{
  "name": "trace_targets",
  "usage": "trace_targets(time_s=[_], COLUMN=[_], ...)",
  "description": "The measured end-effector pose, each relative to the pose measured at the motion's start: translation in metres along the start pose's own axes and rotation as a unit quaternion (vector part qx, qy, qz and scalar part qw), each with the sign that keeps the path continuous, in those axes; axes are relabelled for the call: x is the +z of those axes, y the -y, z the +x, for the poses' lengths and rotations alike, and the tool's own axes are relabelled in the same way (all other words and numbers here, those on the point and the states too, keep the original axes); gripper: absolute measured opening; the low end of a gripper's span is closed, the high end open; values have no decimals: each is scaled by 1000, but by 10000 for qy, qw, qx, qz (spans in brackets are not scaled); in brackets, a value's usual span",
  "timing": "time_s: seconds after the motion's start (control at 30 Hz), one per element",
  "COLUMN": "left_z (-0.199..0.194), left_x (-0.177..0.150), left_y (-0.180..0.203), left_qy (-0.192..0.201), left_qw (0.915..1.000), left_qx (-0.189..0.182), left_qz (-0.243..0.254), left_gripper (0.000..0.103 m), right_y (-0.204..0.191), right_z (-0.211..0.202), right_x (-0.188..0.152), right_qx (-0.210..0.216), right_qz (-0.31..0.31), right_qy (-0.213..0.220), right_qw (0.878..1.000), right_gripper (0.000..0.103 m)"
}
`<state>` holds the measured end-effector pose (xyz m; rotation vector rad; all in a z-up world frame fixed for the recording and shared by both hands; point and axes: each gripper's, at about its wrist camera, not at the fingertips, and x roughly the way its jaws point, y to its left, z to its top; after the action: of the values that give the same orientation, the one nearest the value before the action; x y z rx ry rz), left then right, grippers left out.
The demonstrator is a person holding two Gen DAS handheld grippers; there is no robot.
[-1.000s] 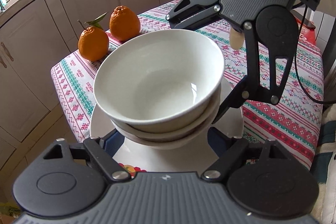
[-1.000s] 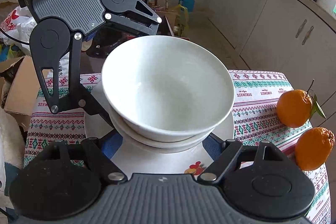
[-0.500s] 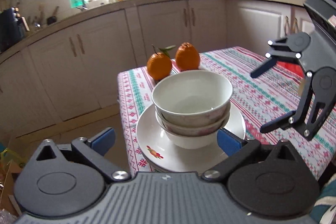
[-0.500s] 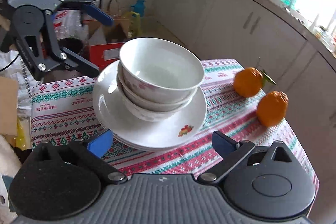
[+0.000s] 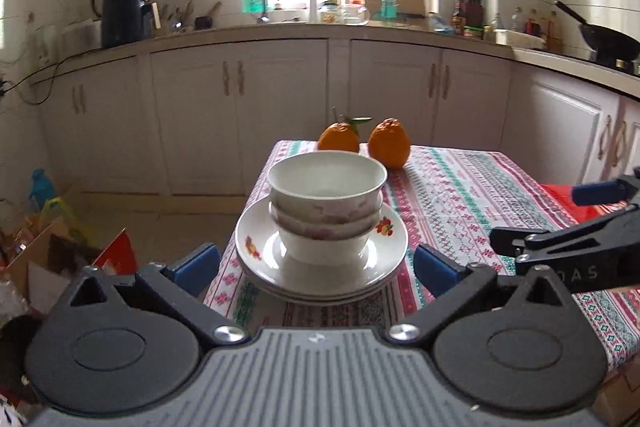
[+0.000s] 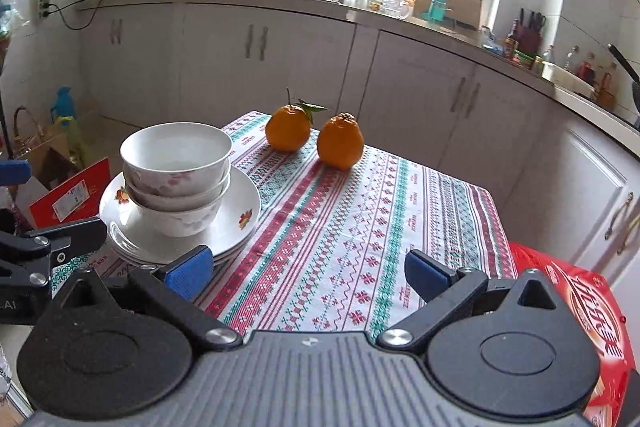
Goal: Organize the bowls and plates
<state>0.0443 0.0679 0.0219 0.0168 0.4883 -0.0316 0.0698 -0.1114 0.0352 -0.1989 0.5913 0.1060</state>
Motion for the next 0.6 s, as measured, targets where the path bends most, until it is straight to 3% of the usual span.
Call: trace_targets(time_s=[0.13, 0.6], left_z=[-10, -18], left_x=[-9, -11], left_y=[4, 15], left_qy=[-234, -405], left_qw=[9983, 9975], left_qx=[491, 547], left_qz=[-219, -181], left_gripper=[102, 102], right_y=[4, -8], right_z=[-7, -18], right_x=[-14, -18], right_qx=[-206, -259], right_qz=[267, 135], right_qy=[-136, -136], right_qw=[9993, 9995], right_gripper=[103, 103])
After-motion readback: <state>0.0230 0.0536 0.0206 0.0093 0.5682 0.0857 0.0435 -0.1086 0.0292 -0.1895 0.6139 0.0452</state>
